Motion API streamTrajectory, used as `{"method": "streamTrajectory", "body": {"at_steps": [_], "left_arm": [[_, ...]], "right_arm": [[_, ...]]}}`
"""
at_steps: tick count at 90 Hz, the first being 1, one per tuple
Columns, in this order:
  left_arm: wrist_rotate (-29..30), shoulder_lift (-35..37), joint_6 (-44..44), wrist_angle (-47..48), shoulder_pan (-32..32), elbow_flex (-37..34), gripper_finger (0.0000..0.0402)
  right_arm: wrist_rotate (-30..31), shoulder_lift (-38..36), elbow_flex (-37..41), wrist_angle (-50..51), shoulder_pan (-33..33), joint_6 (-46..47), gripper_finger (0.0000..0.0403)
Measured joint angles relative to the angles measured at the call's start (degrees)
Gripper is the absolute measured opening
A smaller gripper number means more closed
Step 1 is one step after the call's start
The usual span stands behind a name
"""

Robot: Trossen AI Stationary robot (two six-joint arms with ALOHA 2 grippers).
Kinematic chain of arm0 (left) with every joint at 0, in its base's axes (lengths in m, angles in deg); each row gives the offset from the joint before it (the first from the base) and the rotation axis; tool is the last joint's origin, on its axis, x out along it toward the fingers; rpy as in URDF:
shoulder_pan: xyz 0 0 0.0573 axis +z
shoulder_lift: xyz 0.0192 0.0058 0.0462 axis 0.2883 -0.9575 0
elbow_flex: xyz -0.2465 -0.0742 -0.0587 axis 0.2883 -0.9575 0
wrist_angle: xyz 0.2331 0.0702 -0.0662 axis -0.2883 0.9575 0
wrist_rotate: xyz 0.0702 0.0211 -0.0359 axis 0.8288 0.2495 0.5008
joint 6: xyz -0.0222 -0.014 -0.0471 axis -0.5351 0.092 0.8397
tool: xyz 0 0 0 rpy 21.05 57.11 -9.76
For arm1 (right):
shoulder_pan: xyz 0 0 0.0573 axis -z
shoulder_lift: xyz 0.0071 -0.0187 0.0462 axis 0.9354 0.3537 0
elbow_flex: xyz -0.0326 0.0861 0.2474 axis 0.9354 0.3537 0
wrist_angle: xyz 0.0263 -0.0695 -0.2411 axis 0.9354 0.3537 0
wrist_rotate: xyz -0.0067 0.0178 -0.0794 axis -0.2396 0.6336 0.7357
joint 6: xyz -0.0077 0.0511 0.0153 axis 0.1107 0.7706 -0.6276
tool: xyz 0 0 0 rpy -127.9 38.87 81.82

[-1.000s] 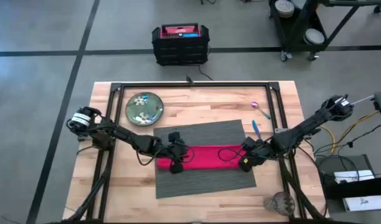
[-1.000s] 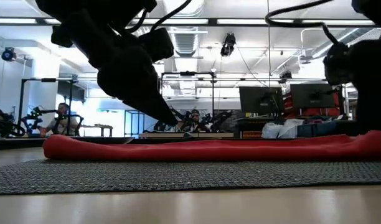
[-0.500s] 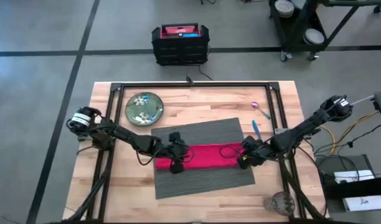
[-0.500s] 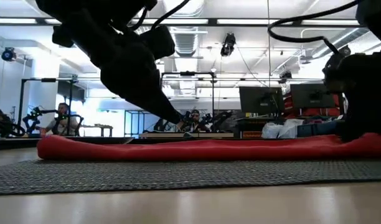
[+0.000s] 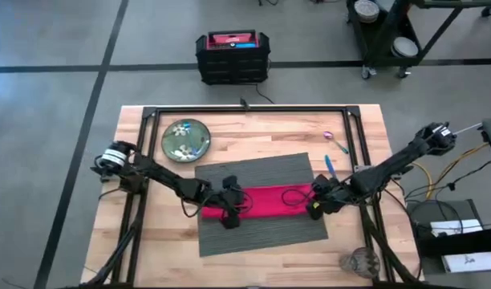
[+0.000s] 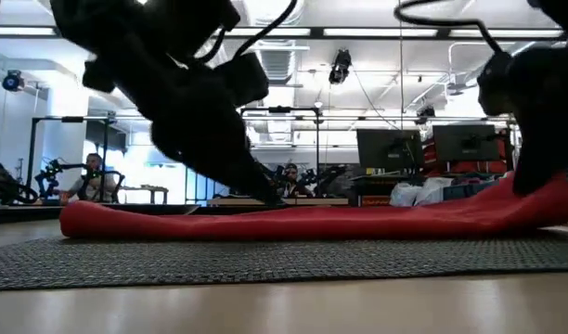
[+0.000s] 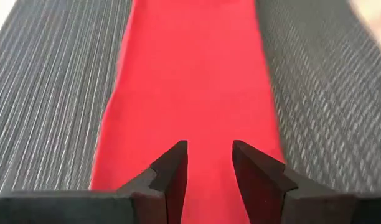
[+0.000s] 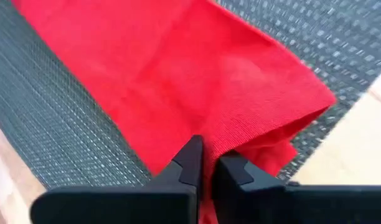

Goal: Set table place
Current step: Fold the red table napkin

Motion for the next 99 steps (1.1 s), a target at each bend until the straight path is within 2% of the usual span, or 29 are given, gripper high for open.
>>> {"method": "streamTrajectory", "body": {"at_steps": [17, 43, 63, 72, 91, 99], "left_arm": [[1.6, -4.1, -0.1, -2.6, 0.4, 0.7, 0.0114], [2.1, -8.2, 0.1, -4.8, 0.5, 2.8, 0.0114], [1.6, -6.1, -0.1, -2.1, 0.5, 4.1, 0.0114], [1.6, -3.1, 0.0, 2.2, 0.5, 5.5, 0.0114], [1.7, 6.5, 4.9, 24.5, -1.3, 8.3, 0.0114], [4.3, 10.1, 8.6, 32.0, -3.5, 6.8, 0.0114]], "right_arm": [[3.9, 0.0, -3.8, -2.1, 0.0, -2.8, 0.0002], [9.7, 0.0, -4.4, -24.9, 2.4, -17.9, 0.0002], [10.7, 0.1, -4.5, -30.5, 5.0, -26.8, 0.0002], [10.7, 0.1, -4.5, -30.8, 5.8, -29.1, 0.0002], [10.7, 2.5, -4.3, -30.8, 6.4, -30.0, 0.0002], [10.6, 5.7, -4.3, -33.5, 6.6, -30.1, 0.0002]]}}
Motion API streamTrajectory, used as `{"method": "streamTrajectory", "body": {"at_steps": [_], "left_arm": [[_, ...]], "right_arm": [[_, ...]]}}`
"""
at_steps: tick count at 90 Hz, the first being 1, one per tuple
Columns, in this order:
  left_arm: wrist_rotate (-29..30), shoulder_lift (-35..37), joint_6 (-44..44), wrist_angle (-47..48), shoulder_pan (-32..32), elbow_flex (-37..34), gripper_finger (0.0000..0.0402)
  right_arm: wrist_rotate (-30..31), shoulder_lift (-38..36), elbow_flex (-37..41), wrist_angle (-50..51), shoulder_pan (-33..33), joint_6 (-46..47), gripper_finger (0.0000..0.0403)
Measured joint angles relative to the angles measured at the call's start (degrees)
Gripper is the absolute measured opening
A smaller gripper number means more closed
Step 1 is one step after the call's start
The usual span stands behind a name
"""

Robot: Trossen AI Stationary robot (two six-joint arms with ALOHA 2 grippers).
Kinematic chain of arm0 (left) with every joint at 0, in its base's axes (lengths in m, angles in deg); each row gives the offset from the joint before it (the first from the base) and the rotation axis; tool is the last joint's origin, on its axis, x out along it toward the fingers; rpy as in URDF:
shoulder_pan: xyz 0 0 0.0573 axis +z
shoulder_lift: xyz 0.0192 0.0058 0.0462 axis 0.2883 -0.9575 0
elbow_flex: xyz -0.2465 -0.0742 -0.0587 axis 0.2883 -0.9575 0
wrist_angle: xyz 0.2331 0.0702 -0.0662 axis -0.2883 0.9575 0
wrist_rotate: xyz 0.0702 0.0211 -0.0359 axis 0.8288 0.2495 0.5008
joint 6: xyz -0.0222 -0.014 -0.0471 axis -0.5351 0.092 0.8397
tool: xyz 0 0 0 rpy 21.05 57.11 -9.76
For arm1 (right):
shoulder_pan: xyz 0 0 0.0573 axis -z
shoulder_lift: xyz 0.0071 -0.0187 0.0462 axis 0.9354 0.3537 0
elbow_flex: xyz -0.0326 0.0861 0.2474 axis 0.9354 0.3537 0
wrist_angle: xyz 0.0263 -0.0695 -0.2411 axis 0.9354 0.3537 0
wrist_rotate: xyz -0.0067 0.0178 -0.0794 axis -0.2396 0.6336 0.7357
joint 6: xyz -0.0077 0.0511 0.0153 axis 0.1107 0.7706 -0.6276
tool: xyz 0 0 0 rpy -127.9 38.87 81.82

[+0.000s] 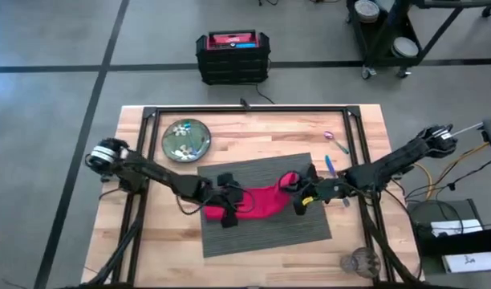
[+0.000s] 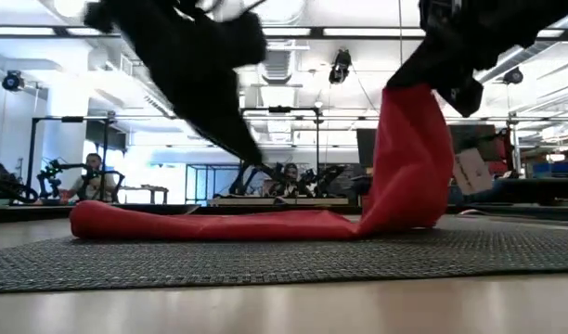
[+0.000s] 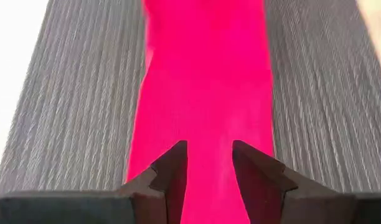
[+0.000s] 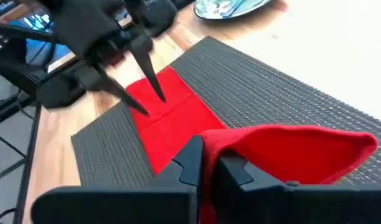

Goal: Set table place
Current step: Fold the red table napkin

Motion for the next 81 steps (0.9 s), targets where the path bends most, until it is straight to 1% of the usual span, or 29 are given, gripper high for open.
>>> {"method": "streamTrajectory", "body": {"at_steps": [5, 13, 18, 28, 35, 39, 49, 67, 81], "left_arm": [[2.0, 1.8, 2.4, 2.2, -1.7, -2.3, 0.0114], [3.2, 4.5, 6.0, -0.8, -4.0, -7.0, 0.0114], [3.2, 5.5, 7.6, -4.8, -4.8, -10.2, 0.0114], [3.2, 5.7, 8.3, -15.4, -5.4, -16.8, 0.0114], [3.2, 4.6, 8.2, -22.5, -5.1, -20.0, 0.0114], [3.2, 4.0, 8.2, -24.9, -4.8, -21.3, 0.0114], [3.7, 2.6, 8.2, -27.4, -4.6, -22.8, 0.0114], [5.1, 1.4, 7.0, -27.9, -4.0, -22.5, 0.0114], [5.2, 0.6, 6.8, -27.8, -4.1, -21.6, 0.0114]], "right_arm": [[-0.6, 2.2, 0.0, -2.5, 0.2, -0.7, 0.0002], [-2.0, 5.6, -0.2, -7.5, 1.1, -2.0, 0.0002], [-3.2, 7.4, -1.0, -9.1, 1.8, -2.1, 0.0002], [-4.4, 10.5, -3.9, -9.1, 2.9, -2.7, 0.0002], [-5.2, 12.5, -5.9, -8.9, 3.6, -3.8, 0.0002], [-6.0, 14.0, -7.4, -9.0, 4.0, -4.2, 0.0002], [-7.2, 18.1, -10.9, -8.7, 4.6, -5.2, 0.0002], [-11.1, 26.7, -19.9, -8.9, 4.8, -7.5, 0.0002], [-11.2, 32.6, -26.8, -8.3, 5.0, -9.6, 0.0002]]}}
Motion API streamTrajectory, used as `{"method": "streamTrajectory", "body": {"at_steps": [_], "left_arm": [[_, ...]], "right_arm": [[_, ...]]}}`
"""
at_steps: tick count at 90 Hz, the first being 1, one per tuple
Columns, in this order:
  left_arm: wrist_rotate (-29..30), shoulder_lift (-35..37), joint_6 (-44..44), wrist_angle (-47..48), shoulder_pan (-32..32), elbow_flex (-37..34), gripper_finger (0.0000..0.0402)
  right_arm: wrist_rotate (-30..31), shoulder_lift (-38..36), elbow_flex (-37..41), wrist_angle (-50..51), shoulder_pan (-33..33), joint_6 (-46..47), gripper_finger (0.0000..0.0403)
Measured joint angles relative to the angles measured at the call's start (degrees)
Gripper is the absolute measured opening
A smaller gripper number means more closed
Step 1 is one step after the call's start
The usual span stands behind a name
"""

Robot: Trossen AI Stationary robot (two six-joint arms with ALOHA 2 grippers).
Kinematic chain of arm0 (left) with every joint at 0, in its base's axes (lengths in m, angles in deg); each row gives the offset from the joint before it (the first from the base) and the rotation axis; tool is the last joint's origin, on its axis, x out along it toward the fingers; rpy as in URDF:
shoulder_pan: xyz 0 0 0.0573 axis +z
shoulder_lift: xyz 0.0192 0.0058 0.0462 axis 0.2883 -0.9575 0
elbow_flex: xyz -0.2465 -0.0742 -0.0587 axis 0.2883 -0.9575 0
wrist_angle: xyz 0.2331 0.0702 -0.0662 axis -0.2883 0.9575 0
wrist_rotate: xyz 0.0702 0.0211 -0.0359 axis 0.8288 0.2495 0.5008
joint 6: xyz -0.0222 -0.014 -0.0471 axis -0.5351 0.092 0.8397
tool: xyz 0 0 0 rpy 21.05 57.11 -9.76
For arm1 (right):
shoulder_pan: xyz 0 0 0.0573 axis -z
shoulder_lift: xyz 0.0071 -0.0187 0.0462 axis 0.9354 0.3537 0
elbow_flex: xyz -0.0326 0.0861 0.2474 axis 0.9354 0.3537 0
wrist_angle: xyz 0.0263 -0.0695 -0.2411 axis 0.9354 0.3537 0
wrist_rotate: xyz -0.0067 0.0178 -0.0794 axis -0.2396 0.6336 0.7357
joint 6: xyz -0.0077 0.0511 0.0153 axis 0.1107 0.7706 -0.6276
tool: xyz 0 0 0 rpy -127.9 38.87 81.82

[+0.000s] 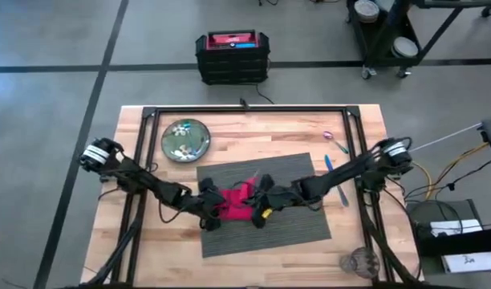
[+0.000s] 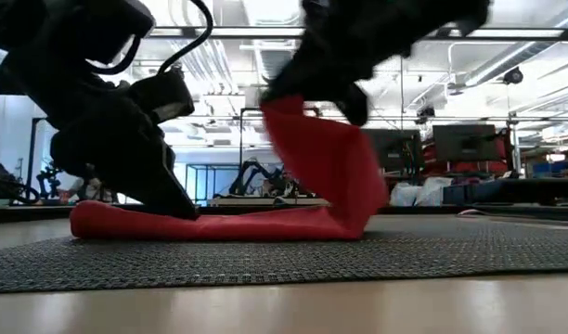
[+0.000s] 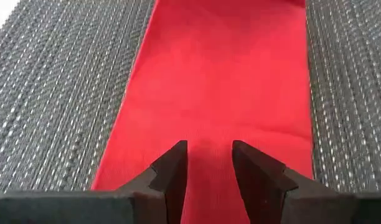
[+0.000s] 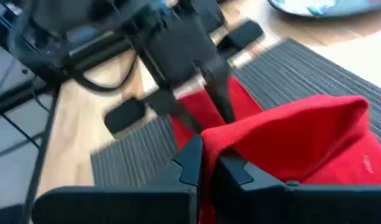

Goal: Set table place
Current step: Fold the red table napkin

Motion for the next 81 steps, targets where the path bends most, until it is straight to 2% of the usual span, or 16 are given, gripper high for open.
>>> {"method": "streamTrajectory", "body": {"at_steps": [6, 14, 28, 37, 57, 71, 81], "left_arm": [[-0.2, 0.4, 0.0, 0.7, 0.0, 0.6, 0.0114], [-0.9, 2.4, 1.6, 6.6, 0.0, 3.1, 0.0114], [-2.6, 6.4, 7.2, 26.1, -2.7, 11.3, 0.0114], [-1.5, 7.1, 11.4, 35.4, -6.1, 12.8, 0.0114], [3.1, 6.5, 21.2, 33.6, -11.9, 6.7, 0.0114], [3.9, 6.5, 22.0, 32.5, -12.1, 4.6, 0.0114], [5.1, 6.4, 20.8, 30.3, -12.0, 4.4, 0.0114]], "right_arm": [[-0.2, 1.9, -2.6, 0.8, 0.0, -0.6, 0.0002], [-0.6, 4.2, -6.3, 4.2, 0.1, -1.6, 0.0002], [-1.0, 6.9, -9.7, 7.7, 0.3, -2.3, 0.0002], [-1.5, 7.8, -10.8, 7.1, 0.6, -2.3, 0.0002], [-2.2, 12.0, -13.9, 4.8, 1.2, -2.3, 0.0002], [-4.6, 16.6, -17.1, 0.1, 2.3, -1.9, 0.0002], [-4.6, 20.0, -19.9, 0.4, 2.8, -0.6, 0.0002]]}}
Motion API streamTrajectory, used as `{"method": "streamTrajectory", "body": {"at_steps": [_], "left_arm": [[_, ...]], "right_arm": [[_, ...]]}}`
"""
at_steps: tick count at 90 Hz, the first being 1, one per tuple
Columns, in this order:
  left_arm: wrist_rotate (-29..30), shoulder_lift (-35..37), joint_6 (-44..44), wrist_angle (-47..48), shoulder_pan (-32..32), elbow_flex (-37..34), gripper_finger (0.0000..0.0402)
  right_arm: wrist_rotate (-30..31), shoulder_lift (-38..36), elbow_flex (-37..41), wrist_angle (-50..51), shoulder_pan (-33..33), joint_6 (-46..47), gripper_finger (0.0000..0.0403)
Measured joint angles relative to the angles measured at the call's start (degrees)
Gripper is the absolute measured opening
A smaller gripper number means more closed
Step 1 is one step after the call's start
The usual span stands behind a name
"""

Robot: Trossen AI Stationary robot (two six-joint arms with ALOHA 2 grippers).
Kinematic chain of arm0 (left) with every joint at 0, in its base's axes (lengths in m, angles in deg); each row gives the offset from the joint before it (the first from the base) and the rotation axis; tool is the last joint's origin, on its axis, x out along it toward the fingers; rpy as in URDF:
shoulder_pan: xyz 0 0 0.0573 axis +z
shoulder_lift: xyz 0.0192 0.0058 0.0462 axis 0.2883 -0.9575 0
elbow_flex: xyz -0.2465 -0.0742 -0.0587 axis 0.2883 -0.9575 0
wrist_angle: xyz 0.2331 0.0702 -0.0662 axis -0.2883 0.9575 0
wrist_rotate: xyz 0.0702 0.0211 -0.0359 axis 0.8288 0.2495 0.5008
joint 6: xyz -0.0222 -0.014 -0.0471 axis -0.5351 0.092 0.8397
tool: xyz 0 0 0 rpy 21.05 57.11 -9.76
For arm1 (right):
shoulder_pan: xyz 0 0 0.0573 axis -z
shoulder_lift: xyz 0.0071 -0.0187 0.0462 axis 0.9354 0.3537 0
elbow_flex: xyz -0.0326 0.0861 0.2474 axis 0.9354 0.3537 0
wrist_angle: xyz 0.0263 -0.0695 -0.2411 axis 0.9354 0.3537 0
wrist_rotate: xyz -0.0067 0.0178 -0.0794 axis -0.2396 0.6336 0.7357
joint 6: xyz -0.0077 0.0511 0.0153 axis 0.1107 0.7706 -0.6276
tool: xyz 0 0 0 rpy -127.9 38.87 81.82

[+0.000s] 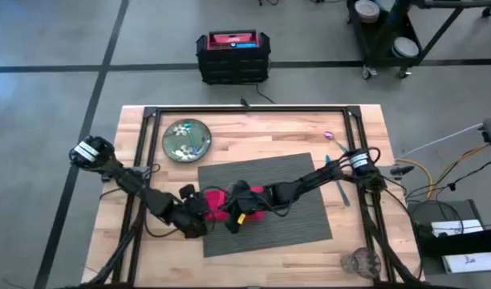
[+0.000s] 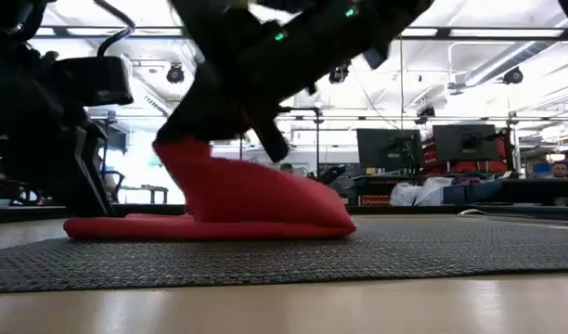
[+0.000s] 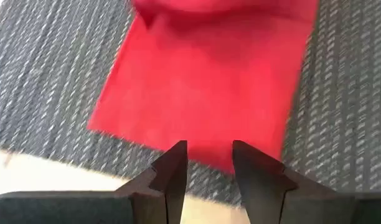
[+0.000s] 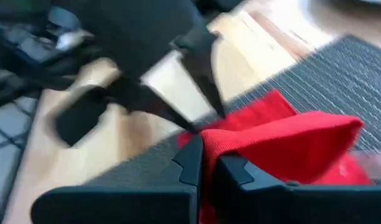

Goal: Set table place
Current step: Fold the red table napkin

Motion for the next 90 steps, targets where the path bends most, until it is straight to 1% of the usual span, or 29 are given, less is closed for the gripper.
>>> {"method": "streamTrajectory", "body": {"at_steps": [15, 26, 32, 39, 43, 51, 56, 65, 79, 90], "left_arm": [[0.6, 0.0, -1.2, -1.3, 0.0, -0.3, 0.0114], [0.5, 0.0, -1.3, -1.4, 0.0, -0.3, 0.0114], [0.5, 0.0, -1.7, -1.3, 0.0, -0.3, 0.0114], [0.3, 0.0, -1.8, -1.1, 0.0, -0.2, 0.0114], [-0.8, 0.0, -2.3, -0.1, 0.0, 0.3, 0.0114], [-4.9, 1.0, -2.6, 6.4, 0.0, 3.3, 0.0114], [-5.2, 1.9, -1.9, 10.7, -0.1, 5.9, 0.0114], [-5.4, 3.4, -1.7, 15.6, -0.2, 9.9, 0.0114], [-4.4, 4.7, -1.6, 18.5, -0.3, 13.6, 0.0114], [-3.8, 5.1, -1.6, 19.1, -0.3, 15.0, 0.0114]], "right_arm": [[-0.1, 4.1, -3.9, 0.6, 0.3, -0.2, 0.0002], [0.1, 4.5, -4.6, 0.7, 0.3, -0.6, 0.0004], [0.2, 4.3, -4.7, 0.6, 0.3, -1.5, 0.0014], [0.3, 4.2, -4.7, 0.7, 0.3, -2.6, 0.0041], [0.0, 4.1, -4.7, 0.7, 0.3, -3.4, 0.0061], [-2.6, 3.8, -4.7, 0.7, 0.4, -6.8, 0.0107], [-3.4, 3.7, -4.9, 0.7, 0.4, -9.0, 0.0134], [-4.6, 3.7, -5.1, 0.7, 0.6, -12.5, 0.0177], [-7.1, 2.4, -5.2, 4.0, 1.2, -18.0, 0.0218], [-7.5, -0.5, -5.2, 11.8, 1.5, -22.5, 0.0234]]}}
